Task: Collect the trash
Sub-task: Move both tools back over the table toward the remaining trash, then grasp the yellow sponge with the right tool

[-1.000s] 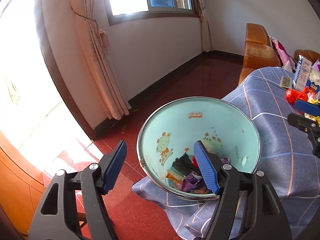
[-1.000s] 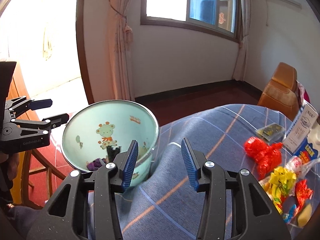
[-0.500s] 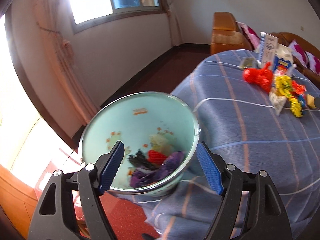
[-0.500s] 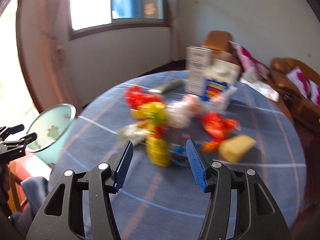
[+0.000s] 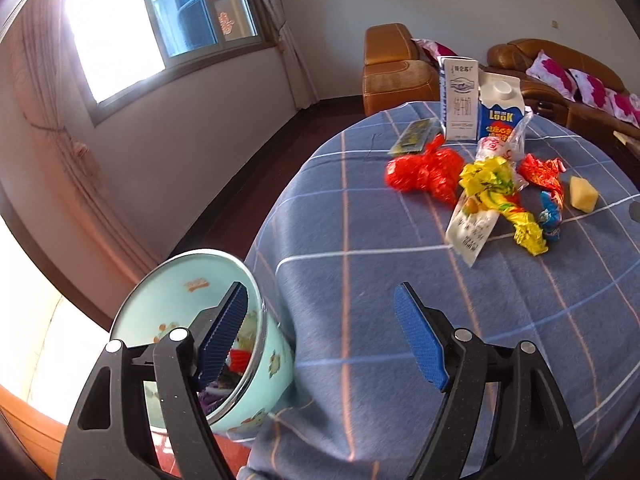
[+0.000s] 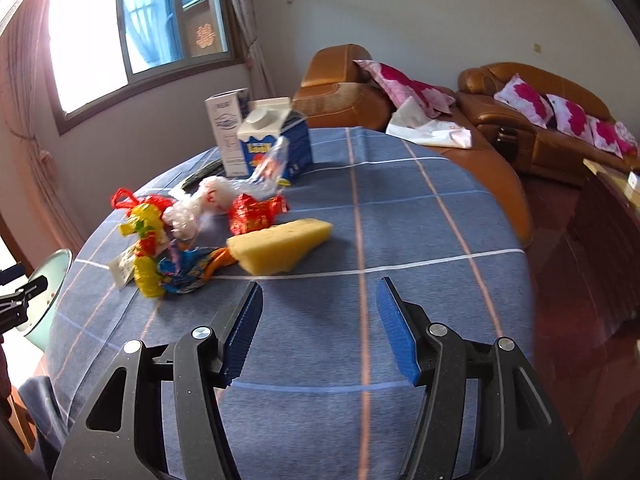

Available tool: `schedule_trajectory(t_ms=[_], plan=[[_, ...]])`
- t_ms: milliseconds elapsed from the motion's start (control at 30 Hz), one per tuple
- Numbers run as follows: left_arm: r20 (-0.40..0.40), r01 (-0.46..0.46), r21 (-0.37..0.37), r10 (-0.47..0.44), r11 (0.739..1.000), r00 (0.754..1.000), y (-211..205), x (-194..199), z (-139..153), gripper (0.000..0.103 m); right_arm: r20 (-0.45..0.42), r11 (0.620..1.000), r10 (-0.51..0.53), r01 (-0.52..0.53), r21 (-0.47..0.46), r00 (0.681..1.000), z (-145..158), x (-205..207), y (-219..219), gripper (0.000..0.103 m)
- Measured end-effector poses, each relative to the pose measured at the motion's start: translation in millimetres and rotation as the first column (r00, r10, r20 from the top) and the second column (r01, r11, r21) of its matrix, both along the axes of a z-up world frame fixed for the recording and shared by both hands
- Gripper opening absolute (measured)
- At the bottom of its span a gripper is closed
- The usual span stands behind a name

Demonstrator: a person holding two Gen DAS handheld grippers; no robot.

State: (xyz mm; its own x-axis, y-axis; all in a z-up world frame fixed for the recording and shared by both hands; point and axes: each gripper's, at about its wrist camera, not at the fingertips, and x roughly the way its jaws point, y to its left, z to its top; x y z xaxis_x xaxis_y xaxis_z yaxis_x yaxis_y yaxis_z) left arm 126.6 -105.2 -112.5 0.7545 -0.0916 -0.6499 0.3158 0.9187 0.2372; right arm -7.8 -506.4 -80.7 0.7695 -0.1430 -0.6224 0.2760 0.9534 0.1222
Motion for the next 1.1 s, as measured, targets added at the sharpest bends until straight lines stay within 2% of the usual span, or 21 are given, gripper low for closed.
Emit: schedule_trajectory(t_ms=[167, 300, 433, 567, 700, 767, 967, 1100], plan=[[-0.002, 0.007, 0.011, -0.007, 1.000, 1.000, -15, 7, -6, 0.075, 0.001, 1.000, 0.000, 0.000, 0.007, 1.000, 8, 24, -7, 0.059], [-0.011, -0.012, 0.017, 0.012, 1.000, 1.000, -7, 11, -11, 0.075, -0.022, 1.000, 0.008, -0.008, -0.015, 1.000, 14, 57, -6, 0.058], [-0.018, -0.038, 0.006, 0.038, 0.999, 0.999, 8, 14, -12, 0.075, -0.070, 0.999, 0.009, -0.012, -0.044, 0.998, 10, 89, -13, 0.051], [-0.023, -0.052, -0.013, 0.051, 0.999, 0.998, 19, 15, -13, 0.077, -0.179, 0.998, 0.051, -0.055, -0.015, 0.982, -10, 107, -20, 0.049], [-0.040, -0.054, -0.020, 0.053, 0.998, 0.998, 23, 17, -20, 0.078, -0.174, 0.996, 0.088, -0.083, 0.035, 0.981, -14, 94, -17, 0.048], [-0.044, -0.050, -0.020, 0.049, 0.999, 0.998, 22, 17, -21, 0.078, -0.171, 0.993, 0.110, -0.101, 0.063, 0.979, -13, 87, -14, 0.042], [-0.035, -0.059, -0.031, 0.058, 0.998, 0.998, 31, 16, -19, 0.079, -0.203, 0.990, 0.140, -0.132, 0.048, 0.969, -5, 56, 0, 0.041], [-0.042, -0.078, -0.034, 0.077, 0.996, 0.996, 36, 19, -20, 0.079, -0.142, 0.993, 0.117, -0.117, 0.008, 0.983, 10, 35, 2, 0.042]])
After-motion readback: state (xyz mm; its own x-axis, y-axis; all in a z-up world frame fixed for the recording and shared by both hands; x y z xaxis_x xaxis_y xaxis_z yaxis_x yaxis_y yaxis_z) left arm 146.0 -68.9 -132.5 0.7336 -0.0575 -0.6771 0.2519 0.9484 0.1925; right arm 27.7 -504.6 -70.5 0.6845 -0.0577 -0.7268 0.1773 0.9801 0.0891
